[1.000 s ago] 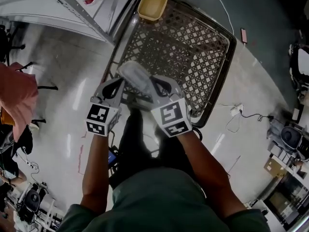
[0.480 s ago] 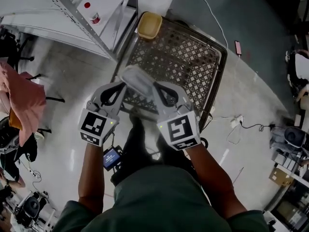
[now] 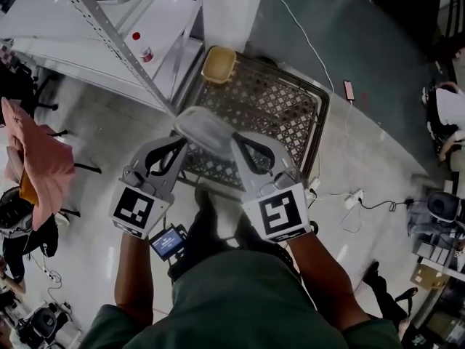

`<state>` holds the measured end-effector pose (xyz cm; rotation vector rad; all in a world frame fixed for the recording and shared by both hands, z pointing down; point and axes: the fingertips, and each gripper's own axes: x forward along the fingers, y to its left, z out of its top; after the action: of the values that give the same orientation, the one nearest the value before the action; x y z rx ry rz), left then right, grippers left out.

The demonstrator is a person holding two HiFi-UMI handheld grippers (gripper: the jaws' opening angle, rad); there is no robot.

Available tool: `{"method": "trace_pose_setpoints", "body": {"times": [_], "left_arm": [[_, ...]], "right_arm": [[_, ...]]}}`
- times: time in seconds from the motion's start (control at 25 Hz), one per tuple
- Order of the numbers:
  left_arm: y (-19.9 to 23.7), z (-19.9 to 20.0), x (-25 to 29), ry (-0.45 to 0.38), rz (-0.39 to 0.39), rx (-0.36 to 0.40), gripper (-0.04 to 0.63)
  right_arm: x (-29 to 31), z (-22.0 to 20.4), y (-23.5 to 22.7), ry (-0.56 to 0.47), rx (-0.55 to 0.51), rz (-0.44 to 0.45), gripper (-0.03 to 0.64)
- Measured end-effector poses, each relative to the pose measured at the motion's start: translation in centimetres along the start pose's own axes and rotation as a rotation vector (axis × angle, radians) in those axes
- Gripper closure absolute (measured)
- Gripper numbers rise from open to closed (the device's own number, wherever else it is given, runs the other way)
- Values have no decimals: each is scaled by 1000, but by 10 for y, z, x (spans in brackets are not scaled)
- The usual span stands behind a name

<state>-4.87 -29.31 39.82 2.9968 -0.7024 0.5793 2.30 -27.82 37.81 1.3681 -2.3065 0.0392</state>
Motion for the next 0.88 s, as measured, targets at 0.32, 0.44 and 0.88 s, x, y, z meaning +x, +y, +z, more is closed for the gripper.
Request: {"method": "trace_pose_setpoints", "body": {"times": [0.32, 0.44, 0.88], "left_arm": [[-22, 48, -14, -43, -12, 71, 595], [-28, 64, -20, -60, -11, 95, 595], [-48, 105, -39, -96, -23, 170, 595]], "right_arm": [[-42, 37, -10, -46, -55, -23, 614], [-57, 48, -11, -62, -74, -28, 614], [-104, 86, -19, -131, -100, -78, 614]]}}
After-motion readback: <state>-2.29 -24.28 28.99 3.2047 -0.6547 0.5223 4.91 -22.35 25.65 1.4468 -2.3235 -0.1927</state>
